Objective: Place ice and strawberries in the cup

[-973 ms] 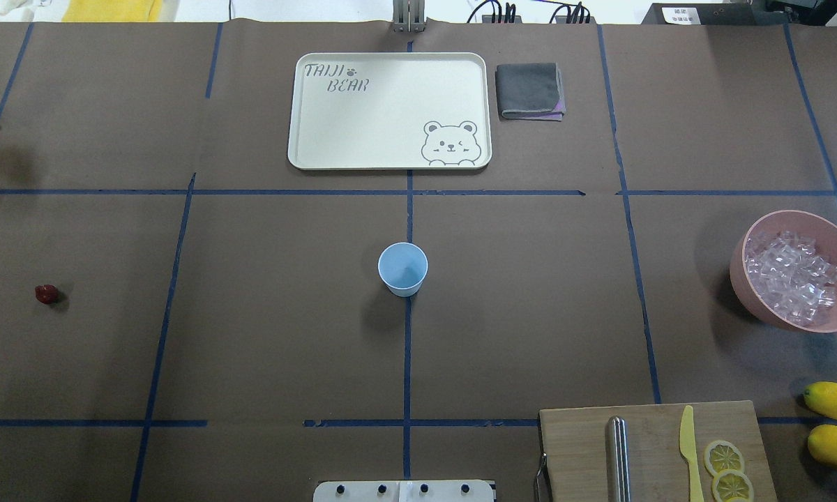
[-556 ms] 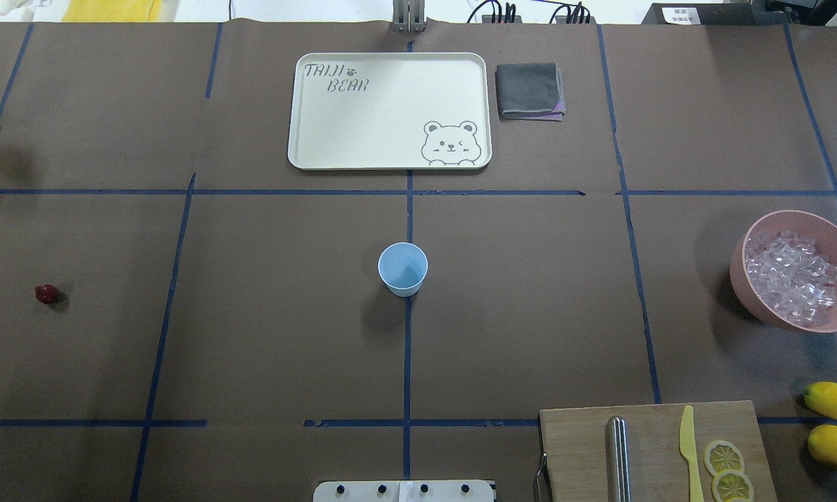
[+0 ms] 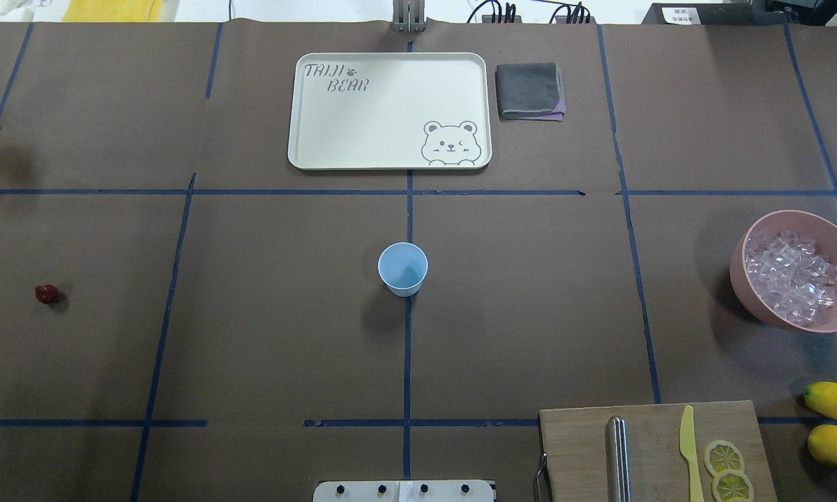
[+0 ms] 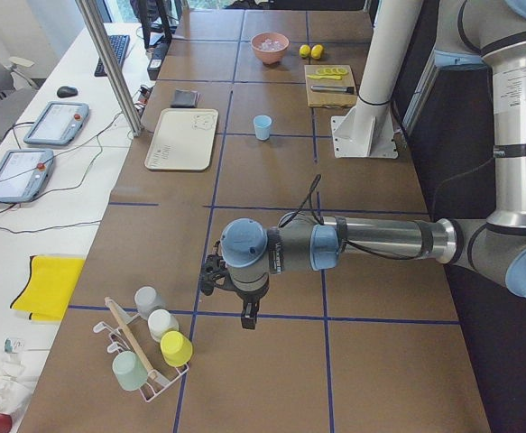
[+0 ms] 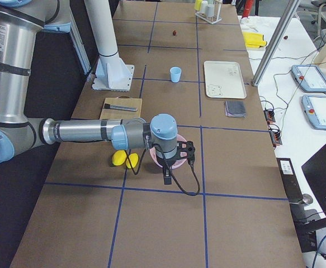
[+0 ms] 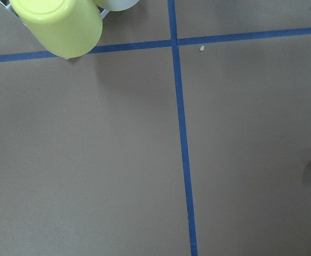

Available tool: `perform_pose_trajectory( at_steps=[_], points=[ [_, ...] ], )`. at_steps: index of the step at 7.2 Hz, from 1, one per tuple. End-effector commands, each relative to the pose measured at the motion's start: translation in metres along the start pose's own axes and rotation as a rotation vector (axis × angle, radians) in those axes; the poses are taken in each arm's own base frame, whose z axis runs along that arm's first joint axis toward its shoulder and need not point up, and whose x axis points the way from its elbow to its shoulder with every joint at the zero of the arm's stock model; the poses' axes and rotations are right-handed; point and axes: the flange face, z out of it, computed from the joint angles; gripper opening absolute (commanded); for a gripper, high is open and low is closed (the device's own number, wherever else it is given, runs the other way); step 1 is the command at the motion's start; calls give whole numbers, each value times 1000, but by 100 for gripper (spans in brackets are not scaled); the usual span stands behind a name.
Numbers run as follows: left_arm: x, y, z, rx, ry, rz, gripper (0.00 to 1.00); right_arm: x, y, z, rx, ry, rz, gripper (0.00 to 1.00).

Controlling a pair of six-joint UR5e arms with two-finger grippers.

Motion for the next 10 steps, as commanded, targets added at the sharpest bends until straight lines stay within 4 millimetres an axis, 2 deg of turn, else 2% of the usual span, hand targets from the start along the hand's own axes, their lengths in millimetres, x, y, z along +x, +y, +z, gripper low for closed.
perform_pose_trajectory(
  at_steps=[1, 4, 5, 6, 7, 8, 10],
  points=[
    [0, 1, 0, 1, 1, 1, 100, 1, -1, 1, -2, 2, 9, 100],
    [1, 0, -1, 2, 1, 2, 100, -6, -7, -6, 43, -2, -12, 100],
    [0, 0, 0, 1, 1, 1, 100, -29, -28, -19, 98, -15, -90, 100],
    [0, 1, 0, 1, 1, 1, 100, -51, -33, -11, 104, -28, -159, 100],
    [-1, 1, 1, -1, 2, -2, 100, -95, -49, 11, 73, -41, -268, 100],
    [-1, 1, 1, -1, 2, -2, 100, -131, -61, 16, 69, -64, -341, 100],
    [-1, 3, 2, -3, 2, -4, 100, -173, -58, 45, 75, -34, -488, 100]
  ],
)
